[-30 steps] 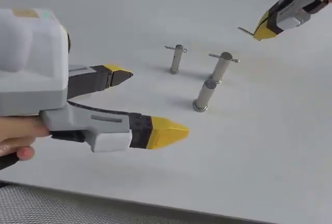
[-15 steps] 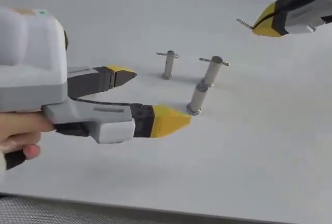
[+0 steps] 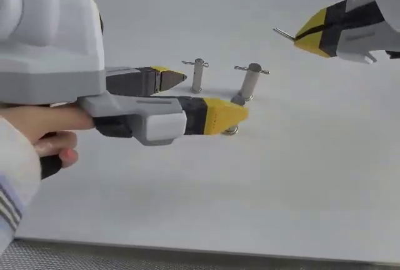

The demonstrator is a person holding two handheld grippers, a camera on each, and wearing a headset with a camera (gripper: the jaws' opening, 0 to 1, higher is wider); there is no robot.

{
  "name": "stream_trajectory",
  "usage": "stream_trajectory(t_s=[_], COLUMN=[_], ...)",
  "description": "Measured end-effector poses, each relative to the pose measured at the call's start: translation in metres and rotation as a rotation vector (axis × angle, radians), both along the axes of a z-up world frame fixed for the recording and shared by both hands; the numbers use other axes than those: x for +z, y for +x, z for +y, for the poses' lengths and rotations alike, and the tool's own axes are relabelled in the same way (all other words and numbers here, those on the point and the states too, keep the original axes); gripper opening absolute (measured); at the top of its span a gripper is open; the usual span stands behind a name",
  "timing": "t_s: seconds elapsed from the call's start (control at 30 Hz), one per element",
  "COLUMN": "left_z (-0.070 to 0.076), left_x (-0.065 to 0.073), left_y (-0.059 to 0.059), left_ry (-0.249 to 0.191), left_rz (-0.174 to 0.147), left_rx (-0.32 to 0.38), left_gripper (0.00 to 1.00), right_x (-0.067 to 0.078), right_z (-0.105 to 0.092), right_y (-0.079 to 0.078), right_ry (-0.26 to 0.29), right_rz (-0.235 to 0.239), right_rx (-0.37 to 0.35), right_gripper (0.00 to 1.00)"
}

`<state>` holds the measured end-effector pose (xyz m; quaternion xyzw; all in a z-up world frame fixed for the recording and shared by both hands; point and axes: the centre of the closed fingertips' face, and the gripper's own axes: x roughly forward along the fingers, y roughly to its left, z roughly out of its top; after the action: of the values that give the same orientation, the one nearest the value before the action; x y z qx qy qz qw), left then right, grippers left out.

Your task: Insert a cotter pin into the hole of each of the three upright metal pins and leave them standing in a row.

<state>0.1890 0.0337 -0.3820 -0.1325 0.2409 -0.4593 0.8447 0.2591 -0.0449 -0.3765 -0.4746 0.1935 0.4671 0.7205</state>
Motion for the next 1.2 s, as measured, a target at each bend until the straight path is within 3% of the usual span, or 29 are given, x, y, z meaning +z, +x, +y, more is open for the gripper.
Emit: stream_trajectory(t_s=[0.2,0.5,0.93,1.2], left_z=[-0.009,-0.021,-0.028,-0.032], left_x=[0.007,0.012,0.007,0.006], left_y=[0.007,0.013,0.01,0.007], left_ry=[-0.027,-0.054,-0.058,-0.07], left_rz=[0.007,0.028,0.071,0.09], left_rx=[-0.017,-0.038,-0.046,-0.062], left_gripper=[0.55,0.38,0.09,0.03], right_x=[-0.003,-0.007,-0.007,-0.009], right_z=[0.009,0.03,0.044,0.05], right_y=[-0.019,-0.048,-0.061,-0.064], right_ry=[-0.013,0.013,0.038,0.044], right_rz=[-0.035,-0.01,0.006,0.016], right_rx=[0.045,0.105,0.137,0.153], right_gripper=[0.0,0.0,0.0,0.0])
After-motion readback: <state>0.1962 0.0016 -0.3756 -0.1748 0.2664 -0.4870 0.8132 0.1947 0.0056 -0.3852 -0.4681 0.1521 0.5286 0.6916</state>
